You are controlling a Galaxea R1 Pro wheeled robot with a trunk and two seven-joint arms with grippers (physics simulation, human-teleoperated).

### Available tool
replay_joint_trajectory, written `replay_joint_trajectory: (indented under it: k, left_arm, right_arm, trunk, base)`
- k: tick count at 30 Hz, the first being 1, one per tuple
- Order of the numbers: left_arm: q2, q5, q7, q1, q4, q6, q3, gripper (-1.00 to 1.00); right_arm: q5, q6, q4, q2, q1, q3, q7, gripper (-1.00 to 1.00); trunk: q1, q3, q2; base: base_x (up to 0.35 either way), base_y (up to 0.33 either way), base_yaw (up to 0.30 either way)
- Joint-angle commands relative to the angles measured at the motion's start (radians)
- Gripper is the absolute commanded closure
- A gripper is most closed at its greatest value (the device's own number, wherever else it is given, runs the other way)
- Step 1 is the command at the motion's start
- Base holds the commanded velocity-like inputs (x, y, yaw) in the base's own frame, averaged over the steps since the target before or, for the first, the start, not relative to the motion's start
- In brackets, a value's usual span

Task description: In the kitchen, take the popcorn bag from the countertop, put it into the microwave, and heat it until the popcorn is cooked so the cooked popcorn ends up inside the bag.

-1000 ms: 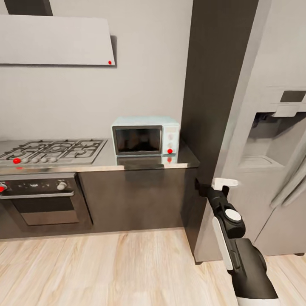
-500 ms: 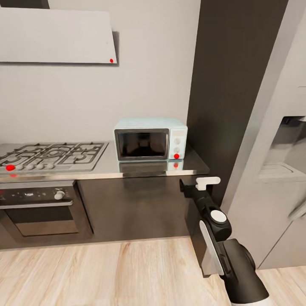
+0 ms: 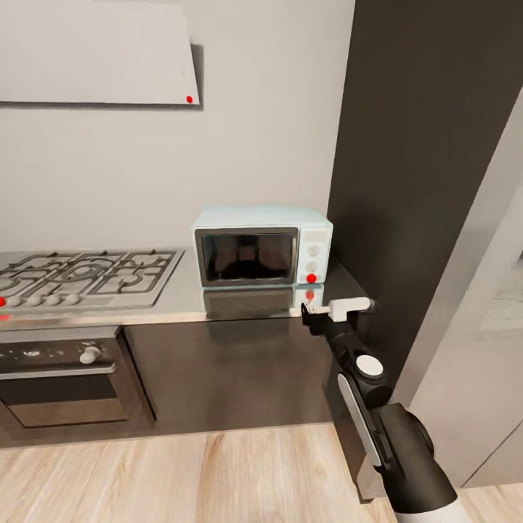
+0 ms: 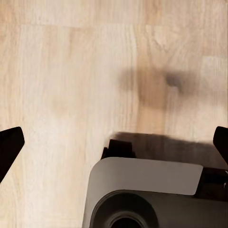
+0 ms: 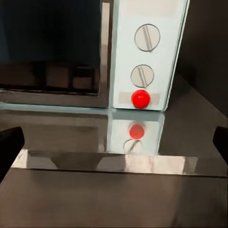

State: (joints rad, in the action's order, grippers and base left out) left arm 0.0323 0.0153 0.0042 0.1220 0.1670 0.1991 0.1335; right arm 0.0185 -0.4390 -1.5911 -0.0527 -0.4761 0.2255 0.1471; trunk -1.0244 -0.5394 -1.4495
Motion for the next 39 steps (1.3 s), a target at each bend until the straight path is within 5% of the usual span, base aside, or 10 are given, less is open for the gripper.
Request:
replay_joint_trajectory:
  k: [1, 28, 33, 39]
  left_arm:
    - [0.000, 0.002, 0.000, 0.001, -0.001, 0.003, 0.001, -1.00]
    - [0.000, 0.002, 0.000, 0.001, -0.001, 0.003, 0.000, -1.00]
    - [0.000, 0.000, 0.000, 0.001, 0.000, 0.003, -0.001, -1.00]
    - [0.000, 0.000, 0.000, 0.001, 0.000, 0.003, -0.002, -1.00]
  right_arm:
    - [0.003, -0.007, -0.001, 0.001, 0.001, 0.009, 0.005, -1.00]
    - [0.003, 0.038, -0.003, 0.004, 0.009, 0.007, 0.014, -1.00]
    - [0.003, 0.037, -0.004, 0.003, 0.001, -0.043, 0.012, -1.00]
    - [0.001, 0.034, -0.004, 0.003, -0.002, -0.055, 0.010, -1.00]
  trunk:
    - [-0.001, -0.001, 0.000]
    - [-0.001, -0.001, 0.000]
    - [-0.001, -0.001, 0.000]
    - [-0.001, -0.001, 0.000]
  base:
    - [0.329, 0.201, 0.000]
    - [0.233, 0.045, 0.000]
    - [0.096, 0.000, 0.000]
    - [0.004, 0.000, 0.000]
